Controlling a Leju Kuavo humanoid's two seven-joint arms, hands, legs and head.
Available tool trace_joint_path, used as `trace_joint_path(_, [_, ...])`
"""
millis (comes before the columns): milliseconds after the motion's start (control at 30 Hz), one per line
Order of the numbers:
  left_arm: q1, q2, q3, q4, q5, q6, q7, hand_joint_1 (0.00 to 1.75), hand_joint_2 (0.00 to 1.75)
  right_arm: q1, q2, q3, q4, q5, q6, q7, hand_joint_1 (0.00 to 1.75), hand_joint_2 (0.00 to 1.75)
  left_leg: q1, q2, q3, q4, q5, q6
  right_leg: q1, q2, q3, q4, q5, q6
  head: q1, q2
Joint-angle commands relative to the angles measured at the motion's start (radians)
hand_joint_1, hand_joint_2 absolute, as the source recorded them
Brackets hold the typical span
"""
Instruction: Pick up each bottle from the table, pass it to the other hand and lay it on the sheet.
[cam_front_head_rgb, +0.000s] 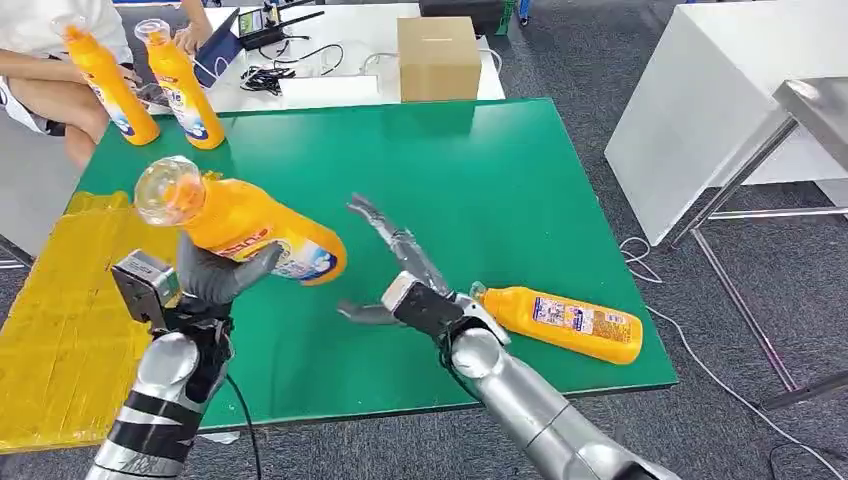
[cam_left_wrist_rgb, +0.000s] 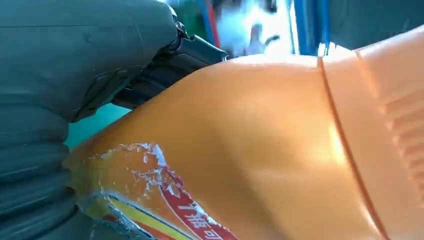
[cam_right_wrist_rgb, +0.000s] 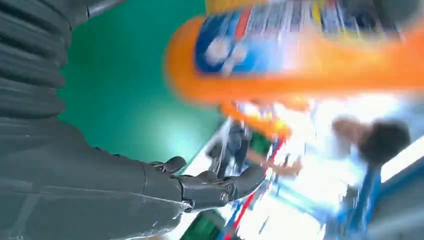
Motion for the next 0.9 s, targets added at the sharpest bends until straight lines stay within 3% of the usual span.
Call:
trace_joint_path(33, [-0.078, 0.067, 0.055, 0.035, -0.144, 0.089, -0.001, 1.75, 1.75, 0.117, -0.051, -0.120, -0.237, 0.052, -0.105, 0.025, 0.00, 1.75, 0.000, -0.001, 0.003, 0.001, -0.002, -0.001, 0.000, -0.002, 0.003, 0.000, -0.002, 0.000, 0.000, 0.000])
trace_joint_path(200, [-0.207, 0.148, 0.014, 0.127, -0.666, 0.313, 0.094, 1.75, 1.75, 0.173, -0.064, -0.170, -0.322, 0.071, -0.127, 0.027, 0.00, 1.75, 0.000, -0.002, 0.004, 0.001, -0.002, -0.001, 0.000, -0.003, 0.004, 0.001, -0.003, 0.000, 0.000, 0.000])
trace_joint_path(300, [-0.344, 0.214, -0.056, 0.301, -1.120, 0.357, 0.280, 1.75, 1.75, 0.187, -0.055, -0.201, -0.338, 0.085, -0.109, 0.033, 0.00, 1.75, 0.000, -0.003, 0.001, 0.000, 0.000, -0.001, 0.000, -0.004, 0.001, 0.001, -0.001, 0.000, 0.000, 0.000])
trace_joint_path(367, [-0.377, 0.208, -0.050, 0.350, -1.118, 0.355, 0.269, 1.75, 1.75, 0.189, -0.052, -0.208, -0.339, 0.088, -0.102, 0.034, 0.00, 1.75, 0.001, -0.003, 0.001, 0.001, 0.000, -0.001, 0.001, -0.004, 0.002, 0.001, -0.001, 0.000, 0.000, 0.000])
trace_joint_path(500, [-0.513, 0.244, -0.169, 0.515, -1.287, 0.207, 0.339, 1.75, 1.75, 0.187, -0.044, -0.221, -0.339, 0.103, -0.071, 0.038, 0.00, 1.75, 0.000, 0.000, 0.003, 0.001, -0.001, -0.002, 0.000, -0.002, 0.003, 0.001, -0.002, 0.000, 0.000, 0.000])
trace_joint_path(600, [-0.536, 0.242, -0.171, 0.542, -1.288, 0.201, 0.336, 1.75, 1.75, 0.189, -0.043, -0.224, -0.342, 0.104, -0.068, 0.038, 0.00, 1.75, 0.001, -0.002, 0.002, 0.001, 0.001, -0.002, 0.001, -0.005, 0.002, 0.002, -0.002, 0.000, 0.000, 0.000])
trace_joint_path(667, [-0.589, 0.260, -0.235, 0.616, -1.373, 0.147, 0.362, 1.75, 1.75, 0.195, -0.043, -0.229, -0.346, 0.100, -0.050, 0.040, 0.00, 1.75, 0.001, 0.001, 0.003, 0.001, 0.000, -0.001, 0.001, -0.002, 0.003, 0.001, -0.002, 0.000, 0.000, 0.000])
trace_joint_path(900, [-0.822, 0.254, -0.408, 0.972, -1.416, -0.150, 0.297, 1.75, 1.75, 0.226, -0.039, -0.268, -0.350, 0.104, -0.007, 0.029, 0.00, 1.75, 0.002, 0.001, 0.001, 0.002, 0.000, -0.002, 0.002, -0.003, 0.001, 0.001, -0.001, 0.000, 0.001, 0.000])
